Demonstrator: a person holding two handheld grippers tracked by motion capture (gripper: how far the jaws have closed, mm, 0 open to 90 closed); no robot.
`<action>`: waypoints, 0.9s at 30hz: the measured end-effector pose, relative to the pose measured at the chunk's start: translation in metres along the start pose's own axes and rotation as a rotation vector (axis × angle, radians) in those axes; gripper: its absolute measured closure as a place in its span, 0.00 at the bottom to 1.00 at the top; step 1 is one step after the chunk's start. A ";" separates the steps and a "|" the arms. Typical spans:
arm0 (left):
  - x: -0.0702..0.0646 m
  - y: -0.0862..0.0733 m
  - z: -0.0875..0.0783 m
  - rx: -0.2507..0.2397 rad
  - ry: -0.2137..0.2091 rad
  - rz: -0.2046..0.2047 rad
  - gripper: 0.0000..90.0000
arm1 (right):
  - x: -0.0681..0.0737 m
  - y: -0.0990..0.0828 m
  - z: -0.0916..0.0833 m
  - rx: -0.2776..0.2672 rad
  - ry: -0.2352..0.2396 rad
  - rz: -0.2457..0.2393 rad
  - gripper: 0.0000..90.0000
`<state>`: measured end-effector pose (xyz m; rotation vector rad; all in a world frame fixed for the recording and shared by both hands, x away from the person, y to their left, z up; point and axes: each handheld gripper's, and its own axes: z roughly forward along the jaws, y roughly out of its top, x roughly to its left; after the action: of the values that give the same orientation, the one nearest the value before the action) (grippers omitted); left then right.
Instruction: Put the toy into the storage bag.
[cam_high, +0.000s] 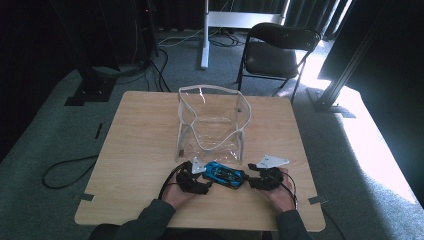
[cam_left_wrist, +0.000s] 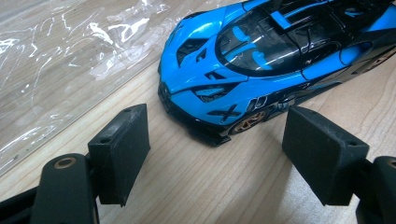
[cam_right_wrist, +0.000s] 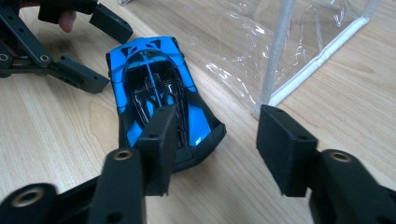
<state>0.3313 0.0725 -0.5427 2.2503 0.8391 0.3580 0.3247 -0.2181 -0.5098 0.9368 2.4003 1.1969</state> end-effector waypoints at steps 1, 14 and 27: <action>0.000 0.000 0.000 0.000 -0.001 0.001 0.26 | 0.000 0.000 0.000 -0.002 0.012 -0.002 0.48; -0.001 0.002 0.002 0.002 -0.007 0.012 0.26 | 0.007 0.000 0.010 0.005 0.055 -0.099 0.23; -0.003 0.004 0.004 -0.002 -0.010 0.013 0.26 | 0.006 -0.003 0.026 0.031 0.132 -0.126 0.15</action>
<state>0.3330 0.0661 -0.5431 2.2544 0.8191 0.3534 0.3327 -0.2003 -0.5280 0.7242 2.5444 1.2132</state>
